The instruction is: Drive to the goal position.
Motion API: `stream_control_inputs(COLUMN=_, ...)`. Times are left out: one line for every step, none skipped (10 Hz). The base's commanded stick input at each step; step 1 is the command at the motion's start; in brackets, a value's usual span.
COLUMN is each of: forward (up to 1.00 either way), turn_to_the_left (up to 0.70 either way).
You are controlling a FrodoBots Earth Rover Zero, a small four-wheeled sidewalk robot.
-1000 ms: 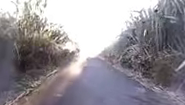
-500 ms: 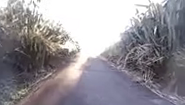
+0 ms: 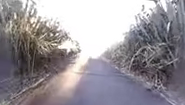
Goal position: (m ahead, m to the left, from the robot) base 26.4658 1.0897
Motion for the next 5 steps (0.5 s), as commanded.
stream_control_inputs(forward=0.85, turn_to_the_left=0.00)
stream_control_inputs(forward=0.85, turn_to_the_left=0.00)
stream_control_inputs(forward=0.85, turn_to_the_left=0.00)
stream_control_inputs(forward=0.85, turn_to_the_left=0.00)
stream_control_inputs(forward=0.85, turn_to_the_left=0.00)
